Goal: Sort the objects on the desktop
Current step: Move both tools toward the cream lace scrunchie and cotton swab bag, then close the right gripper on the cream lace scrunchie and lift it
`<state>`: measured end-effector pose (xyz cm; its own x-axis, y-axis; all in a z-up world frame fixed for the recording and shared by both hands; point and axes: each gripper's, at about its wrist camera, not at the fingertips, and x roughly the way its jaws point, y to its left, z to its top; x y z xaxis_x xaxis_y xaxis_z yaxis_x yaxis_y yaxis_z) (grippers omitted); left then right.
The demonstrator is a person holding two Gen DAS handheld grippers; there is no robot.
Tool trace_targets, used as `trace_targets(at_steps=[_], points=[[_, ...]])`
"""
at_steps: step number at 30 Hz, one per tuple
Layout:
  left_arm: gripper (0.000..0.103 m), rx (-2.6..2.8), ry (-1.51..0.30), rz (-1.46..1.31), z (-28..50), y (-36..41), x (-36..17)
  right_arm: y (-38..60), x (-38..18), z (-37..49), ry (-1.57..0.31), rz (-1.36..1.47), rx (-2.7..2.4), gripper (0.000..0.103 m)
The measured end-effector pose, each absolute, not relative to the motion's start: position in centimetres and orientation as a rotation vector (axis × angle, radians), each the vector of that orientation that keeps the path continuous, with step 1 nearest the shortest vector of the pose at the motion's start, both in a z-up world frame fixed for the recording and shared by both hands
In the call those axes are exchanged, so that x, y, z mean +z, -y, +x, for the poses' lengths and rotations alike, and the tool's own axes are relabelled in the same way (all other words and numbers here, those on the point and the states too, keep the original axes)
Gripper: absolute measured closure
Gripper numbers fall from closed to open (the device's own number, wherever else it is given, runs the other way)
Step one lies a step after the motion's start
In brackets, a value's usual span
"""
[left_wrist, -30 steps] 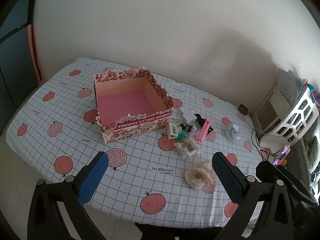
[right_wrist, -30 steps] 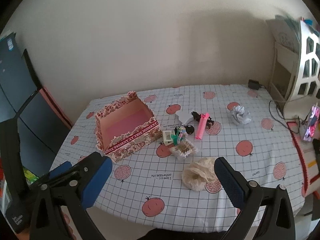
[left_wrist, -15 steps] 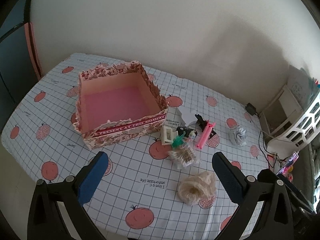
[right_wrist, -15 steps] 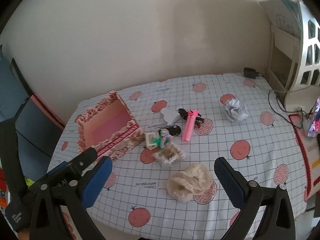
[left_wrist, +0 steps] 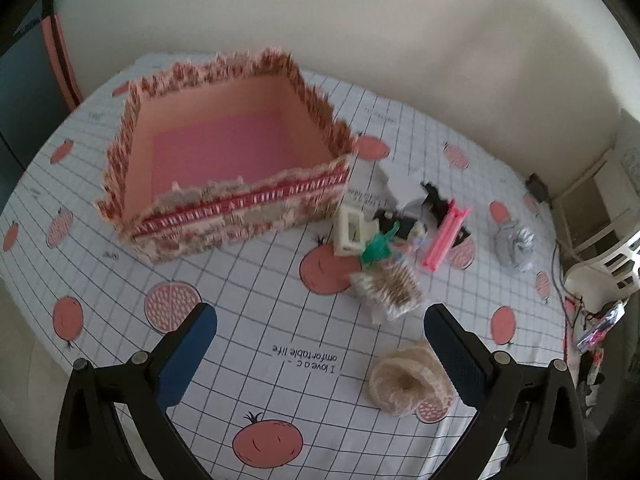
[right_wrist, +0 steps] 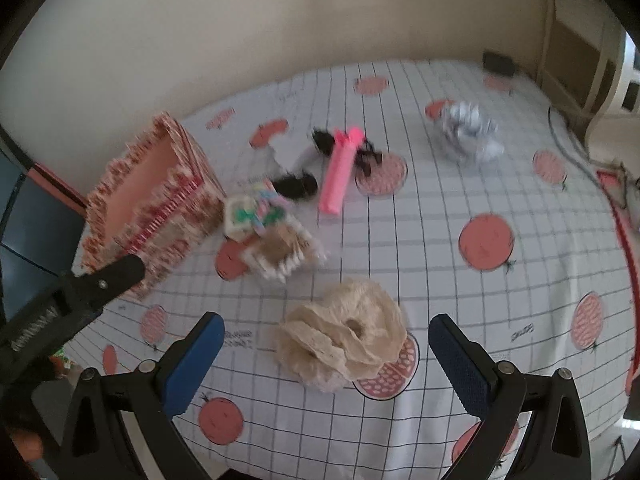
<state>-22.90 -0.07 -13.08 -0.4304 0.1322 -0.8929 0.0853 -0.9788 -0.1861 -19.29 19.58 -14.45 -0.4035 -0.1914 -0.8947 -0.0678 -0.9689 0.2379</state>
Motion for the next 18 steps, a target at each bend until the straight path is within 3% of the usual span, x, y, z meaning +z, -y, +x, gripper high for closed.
trace_targets(at_steps=[18], points=[[0.0,2.52,0.186,-1.886,-26.0,-1.8,-18.5,-19.2,-22.6,-21.3,0.301,1.878,-2.424,0.0]])
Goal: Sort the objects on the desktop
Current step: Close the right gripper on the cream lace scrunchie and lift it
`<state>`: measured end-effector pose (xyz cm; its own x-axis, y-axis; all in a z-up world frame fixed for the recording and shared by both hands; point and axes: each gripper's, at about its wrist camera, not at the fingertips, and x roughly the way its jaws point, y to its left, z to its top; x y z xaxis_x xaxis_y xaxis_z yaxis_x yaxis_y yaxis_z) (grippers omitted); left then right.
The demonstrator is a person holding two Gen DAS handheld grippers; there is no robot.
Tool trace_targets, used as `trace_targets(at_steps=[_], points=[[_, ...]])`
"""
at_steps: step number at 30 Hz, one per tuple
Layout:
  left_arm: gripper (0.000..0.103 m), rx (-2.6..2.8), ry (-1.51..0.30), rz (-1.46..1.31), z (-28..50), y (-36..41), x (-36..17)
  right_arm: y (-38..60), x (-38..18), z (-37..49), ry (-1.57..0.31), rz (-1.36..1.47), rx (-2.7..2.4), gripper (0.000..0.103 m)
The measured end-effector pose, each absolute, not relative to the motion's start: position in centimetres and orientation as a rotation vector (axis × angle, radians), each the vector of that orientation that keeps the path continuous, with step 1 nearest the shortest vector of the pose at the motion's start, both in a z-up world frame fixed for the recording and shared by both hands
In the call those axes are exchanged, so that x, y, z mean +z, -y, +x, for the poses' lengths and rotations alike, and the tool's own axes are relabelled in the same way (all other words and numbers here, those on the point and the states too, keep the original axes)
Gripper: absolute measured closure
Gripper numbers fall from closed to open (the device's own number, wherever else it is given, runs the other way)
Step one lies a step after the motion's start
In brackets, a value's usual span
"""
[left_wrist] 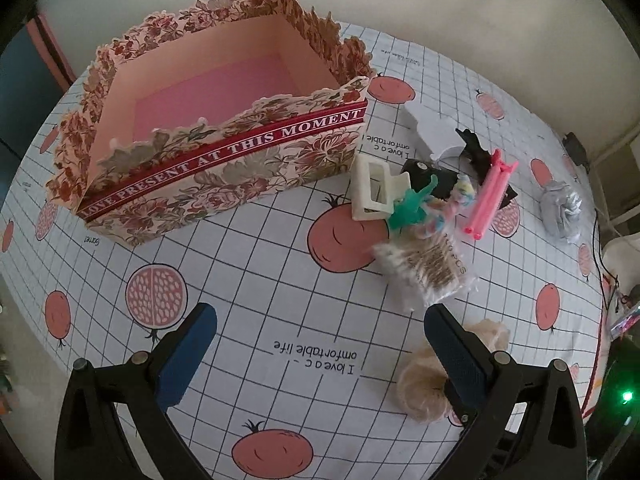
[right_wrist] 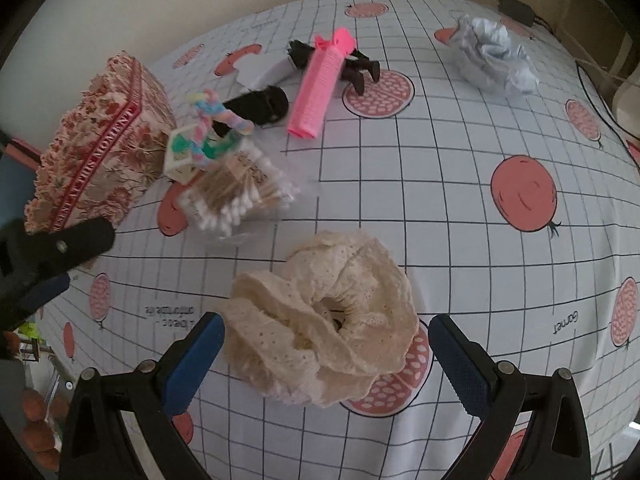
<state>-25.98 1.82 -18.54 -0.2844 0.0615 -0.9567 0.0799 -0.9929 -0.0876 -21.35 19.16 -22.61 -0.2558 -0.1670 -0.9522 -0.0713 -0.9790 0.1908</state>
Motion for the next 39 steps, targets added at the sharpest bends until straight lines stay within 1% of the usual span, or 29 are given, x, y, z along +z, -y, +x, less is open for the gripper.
trace_targets(at_steps=[2,9,16,18,20,21,23,26,28,30,31,33,35,39], points=[[0.0,-2.501,-0.183,1.877,-26.4,-2.0,-18.7,-19.3,-23.0,-21.5,0.316,1.884,-2.425,0.0],[0.0,-2.513,-0.174,1.903,-27.7,-3.6,-19.4,-19.7,-24.1,-22.3,0.319,1.9,-2.424,0.015],[0.0,-2.512,-0.131,1.939,-28.2,-5.3,-20.2,-19.9,-24.3,-22.9,0.295,1.864,-2.431,0.02],[0.0,-2.517,-0.124,1.943,-28.4,-5.7,-20.4,-19.7,-24.0,-23.2,0.265,1.857,-2.44,0.027],[0.0,-2.521,-0.111,1.942,-28.5,-6.1,-20.4,-19.9,-23.9,-23.5,0.256,1.849,-2.435,0.03],[0.0,-2.522,-0.106,1.942,-28.6,-6.3,-20.5,-20.1,-23.9,-23.7,0.255,1.844,-2.433,0.034],[0.0,-2.517,-0.103,1.946,-28.9,-6.7,-20.7,-20.5,-23.8,-24.1,0.256,1.835,-2.435,0.037],[0.0,-2.504,-0.102,1.946,-29.2,-7.2,-21.0,-21.1,-23.7,-24.9,0.279,1.821,-2.434,0.039],[0.0,-2.501,-0.1,1.931,-29.4,-7.9,-21.3,-21.5,-23.6,-25.5,0.282,1.814,-2.434,0.043],[0.0,-2.498,-0.107,1.926,-29.4,-8.1,-21.5,-21.8,-23.5,-26.1,0.278,1.808,-2.43,0.051],[0.0,-2.495,-0.117,1.922,-29.5,-8.2,-21.6,-22.0,-23.5,-26.3,0.28,1.805,-2.427,0.053],[0.0,-2.489,-0.133,1.916,-29.7,-8.4,-21.8,-22.7,-23.5,-26.7,0.317,1.799,-2.41,0.061],[0.0,-2.483,-0.14,1.911,-29.8,-8.7,-22.1,-23.6,-23.5,-27.2,0.374,1.794,-2.389,0.066],[0.0,-2.49,-0.13,1.888,-30.1,-9.3,-22.3,-26.1,-22.7,-28.2,0.459,1.765,-2.441,0.07]])
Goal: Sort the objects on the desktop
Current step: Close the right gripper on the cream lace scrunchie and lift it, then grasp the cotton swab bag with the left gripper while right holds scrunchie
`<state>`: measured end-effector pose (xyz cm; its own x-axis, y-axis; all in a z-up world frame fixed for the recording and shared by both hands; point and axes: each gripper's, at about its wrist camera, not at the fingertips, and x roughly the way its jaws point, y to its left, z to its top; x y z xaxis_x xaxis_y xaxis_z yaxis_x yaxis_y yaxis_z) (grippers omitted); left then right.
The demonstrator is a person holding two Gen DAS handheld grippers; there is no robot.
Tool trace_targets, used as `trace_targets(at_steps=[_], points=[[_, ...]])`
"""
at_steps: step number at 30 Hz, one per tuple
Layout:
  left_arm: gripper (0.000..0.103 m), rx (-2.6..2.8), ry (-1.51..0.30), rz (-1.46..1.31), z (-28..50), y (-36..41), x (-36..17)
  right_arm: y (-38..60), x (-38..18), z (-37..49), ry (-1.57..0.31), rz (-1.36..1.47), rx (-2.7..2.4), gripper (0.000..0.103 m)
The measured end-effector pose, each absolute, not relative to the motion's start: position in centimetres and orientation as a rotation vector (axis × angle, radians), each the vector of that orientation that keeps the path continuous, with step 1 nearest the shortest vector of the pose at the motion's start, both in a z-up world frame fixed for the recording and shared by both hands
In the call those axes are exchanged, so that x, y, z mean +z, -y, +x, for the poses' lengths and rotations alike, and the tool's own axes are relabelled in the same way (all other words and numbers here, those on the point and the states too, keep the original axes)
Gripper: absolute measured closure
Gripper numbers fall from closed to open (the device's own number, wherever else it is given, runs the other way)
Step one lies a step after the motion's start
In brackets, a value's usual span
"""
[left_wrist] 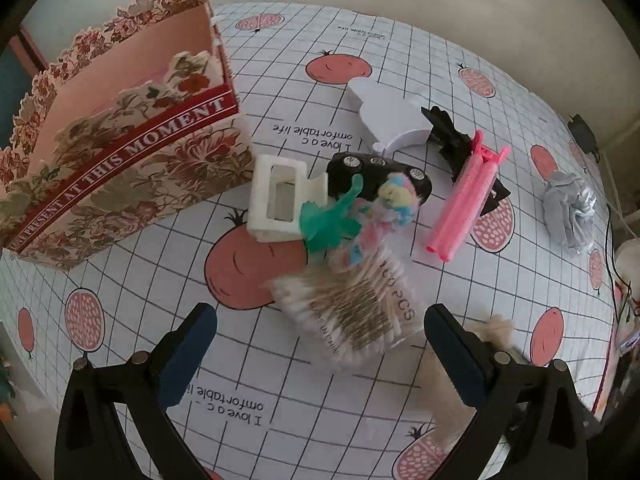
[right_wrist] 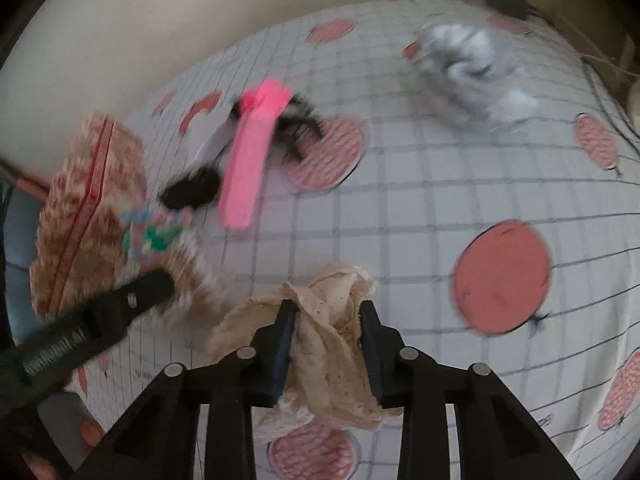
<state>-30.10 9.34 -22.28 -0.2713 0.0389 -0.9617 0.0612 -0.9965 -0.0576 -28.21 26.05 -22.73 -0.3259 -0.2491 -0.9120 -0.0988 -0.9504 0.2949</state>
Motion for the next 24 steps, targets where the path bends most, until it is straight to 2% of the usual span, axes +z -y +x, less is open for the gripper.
trace_targets(at_steps=[8,13,24], points=[[0.0,-2.572,-0.145,1.781,-30.1,-10.7,-22.2,-31.1,-20.4,-30.5,0.607,1.592,-2.58,0.073],[0.0,-2.538,-0.182,1.838,-30.1,-10.9,-23.2,-34.7,-20.2,-29.1,0.757,1.59,-2.606,0.073],[0.0,-2.467,-0.104,1.785,-31.3,-11.3,-25.1,-34.8,-17.9,-29.0,0.775,1.525,-2.57,0.073]])
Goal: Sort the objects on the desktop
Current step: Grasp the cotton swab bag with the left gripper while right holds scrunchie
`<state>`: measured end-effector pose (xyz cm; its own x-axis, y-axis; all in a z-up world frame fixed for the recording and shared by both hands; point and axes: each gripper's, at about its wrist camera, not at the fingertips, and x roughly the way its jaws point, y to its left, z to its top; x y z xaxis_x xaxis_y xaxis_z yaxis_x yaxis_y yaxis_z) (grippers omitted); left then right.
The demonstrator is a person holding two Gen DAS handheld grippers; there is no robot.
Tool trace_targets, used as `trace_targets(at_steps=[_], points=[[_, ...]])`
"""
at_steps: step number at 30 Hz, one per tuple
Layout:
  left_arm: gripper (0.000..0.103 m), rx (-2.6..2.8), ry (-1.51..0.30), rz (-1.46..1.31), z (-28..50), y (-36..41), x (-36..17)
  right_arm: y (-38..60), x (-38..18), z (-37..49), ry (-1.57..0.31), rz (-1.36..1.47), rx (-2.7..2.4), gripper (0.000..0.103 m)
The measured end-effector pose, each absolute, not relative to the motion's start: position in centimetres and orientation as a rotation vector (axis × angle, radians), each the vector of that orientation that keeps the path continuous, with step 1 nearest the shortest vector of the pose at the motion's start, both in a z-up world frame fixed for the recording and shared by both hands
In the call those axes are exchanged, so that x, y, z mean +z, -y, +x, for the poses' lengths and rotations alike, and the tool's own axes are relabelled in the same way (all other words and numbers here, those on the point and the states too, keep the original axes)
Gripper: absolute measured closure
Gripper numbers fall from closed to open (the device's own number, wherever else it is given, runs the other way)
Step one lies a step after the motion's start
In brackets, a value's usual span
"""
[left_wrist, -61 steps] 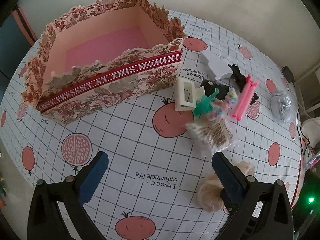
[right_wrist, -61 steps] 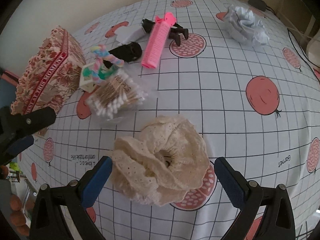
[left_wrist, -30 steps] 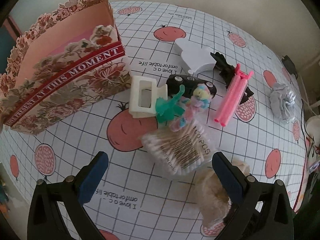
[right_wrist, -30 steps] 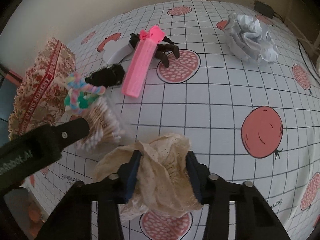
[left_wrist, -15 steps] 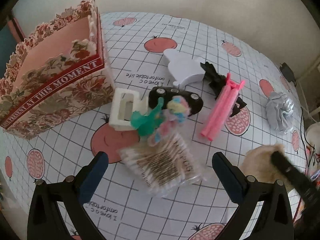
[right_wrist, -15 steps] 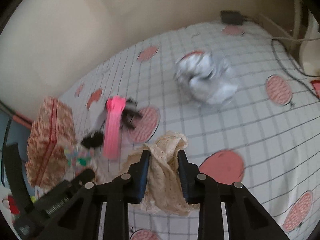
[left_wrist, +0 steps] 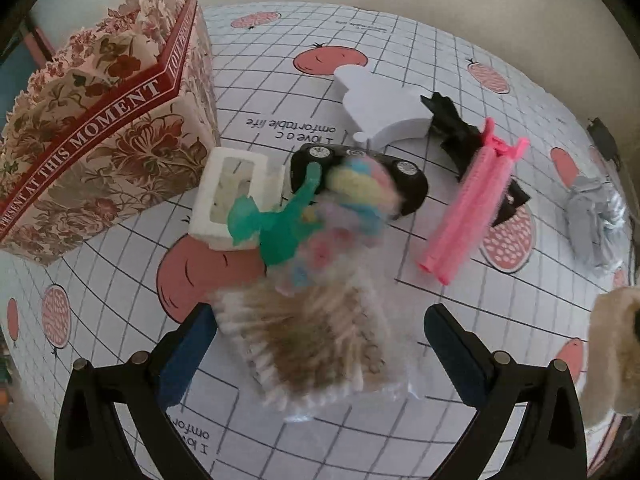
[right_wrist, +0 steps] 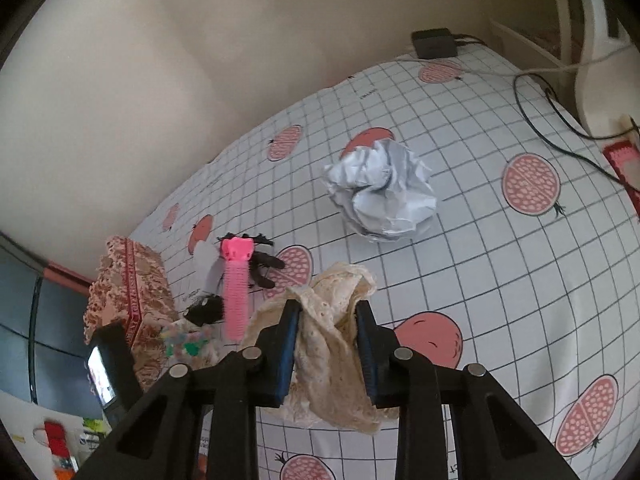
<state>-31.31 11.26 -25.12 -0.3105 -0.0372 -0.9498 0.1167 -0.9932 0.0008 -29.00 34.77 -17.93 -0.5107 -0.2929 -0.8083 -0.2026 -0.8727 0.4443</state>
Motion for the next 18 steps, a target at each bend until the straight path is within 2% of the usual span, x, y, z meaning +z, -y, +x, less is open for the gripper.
trace_targets(at_steps=[6,18], points=[[0.0,-2.432,-0.168,1.763,-31.7,-10.1,-26.0,-34.6,-18.7,-29.2,0.792,1.572,-2.534,0.073],[0.0,-2.447,-0.167,1.742,-32.4,-9.7,-26.2,-34.5,-18.7,-29.0,0.839,1.563,-2.516,0.073]])
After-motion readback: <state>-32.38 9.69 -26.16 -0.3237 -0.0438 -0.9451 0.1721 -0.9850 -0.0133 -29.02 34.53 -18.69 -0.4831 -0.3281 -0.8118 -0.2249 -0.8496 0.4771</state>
